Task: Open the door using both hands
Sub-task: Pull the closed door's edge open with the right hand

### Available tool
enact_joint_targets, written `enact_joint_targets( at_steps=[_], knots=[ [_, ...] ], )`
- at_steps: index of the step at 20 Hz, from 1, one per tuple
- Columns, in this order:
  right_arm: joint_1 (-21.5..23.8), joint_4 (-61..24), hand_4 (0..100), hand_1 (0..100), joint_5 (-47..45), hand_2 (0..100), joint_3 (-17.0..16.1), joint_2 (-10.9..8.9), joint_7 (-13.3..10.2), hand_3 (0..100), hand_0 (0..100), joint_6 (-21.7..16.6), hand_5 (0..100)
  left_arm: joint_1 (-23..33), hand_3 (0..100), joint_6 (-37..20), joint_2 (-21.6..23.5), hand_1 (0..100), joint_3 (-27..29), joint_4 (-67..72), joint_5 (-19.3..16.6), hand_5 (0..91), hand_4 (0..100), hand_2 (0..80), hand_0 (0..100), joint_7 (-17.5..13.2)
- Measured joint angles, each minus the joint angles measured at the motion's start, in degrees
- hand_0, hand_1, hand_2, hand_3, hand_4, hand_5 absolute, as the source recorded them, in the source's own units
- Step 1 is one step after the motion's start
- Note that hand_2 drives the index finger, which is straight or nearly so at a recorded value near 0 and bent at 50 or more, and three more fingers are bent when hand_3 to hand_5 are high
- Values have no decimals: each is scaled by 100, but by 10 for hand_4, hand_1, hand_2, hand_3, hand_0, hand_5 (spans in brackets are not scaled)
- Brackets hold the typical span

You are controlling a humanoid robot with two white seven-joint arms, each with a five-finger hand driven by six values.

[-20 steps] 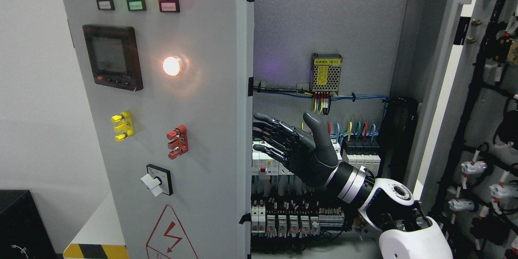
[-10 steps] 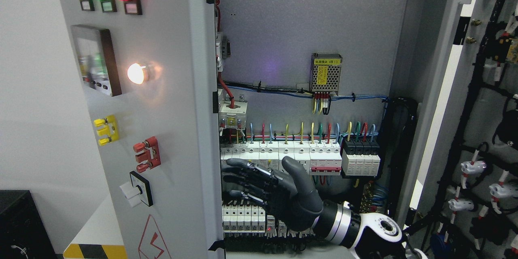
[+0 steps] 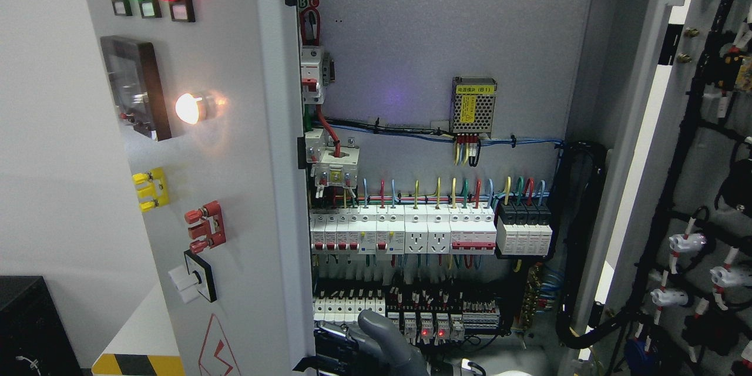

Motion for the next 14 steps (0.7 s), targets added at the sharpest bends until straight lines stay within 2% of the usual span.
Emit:
enact_joint_targets(
  at_steps=[3,14],
  knots=[
    [49,-80,0,0,35,0,125,109,-13,0,0,82,0,0,0,0,0,0,0,0,0,0,0,0,0,0],
    [141,-214,0,0,557,0,573,748,-16,0,0,193,0,0,0,1,0,0,-1,0,0,0,0,0,0,0]
  ],
)
